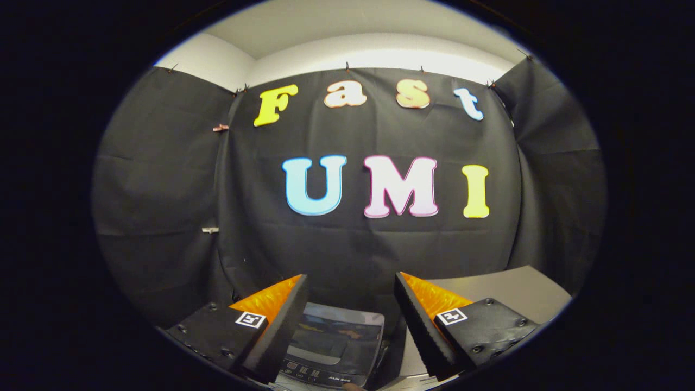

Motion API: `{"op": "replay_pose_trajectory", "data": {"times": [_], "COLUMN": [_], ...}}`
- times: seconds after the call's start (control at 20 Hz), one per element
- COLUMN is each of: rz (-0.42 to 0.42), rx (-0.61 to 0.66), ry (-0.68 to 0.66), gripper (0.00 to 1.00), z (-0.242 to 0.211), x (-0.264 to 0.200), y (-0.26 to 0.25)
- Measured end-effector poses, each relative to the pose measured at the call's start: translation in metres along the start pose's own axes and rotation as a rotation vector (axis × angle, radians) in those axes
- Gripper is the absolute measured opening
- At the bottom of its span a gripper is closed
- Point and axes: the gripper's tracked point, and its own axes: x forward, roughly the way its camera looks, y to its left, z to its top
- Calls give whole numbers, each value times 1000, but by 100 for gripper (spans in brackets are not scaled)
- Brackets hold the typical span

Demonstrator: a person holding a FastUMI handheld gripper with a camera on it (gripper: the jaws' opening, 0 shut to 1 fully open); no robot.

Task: Put the clothes into the washing machine and then close the washing machine lid.

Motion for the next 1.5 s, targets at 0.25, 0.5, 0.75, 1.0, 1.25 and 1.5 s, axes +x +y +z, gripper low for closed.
{"op": "replay_pose_trajectory", "data": {"times": [0.25,0.5,0.75,1.0,1.25,1.5], "rz": [-21,-39,-55,-93,-115,-114], "rx": [4,-38,-34,-48,-41,-26], "ry": [-118,-256,-286,-317,-306,-296], "gripper": [98,98,97,97,97,97], "z": [28,50,41,39,33,29], "x": [-57,-130,-181,-212,-220,-219], "y": [-34,-64,-82,-98,-107,-109]}}
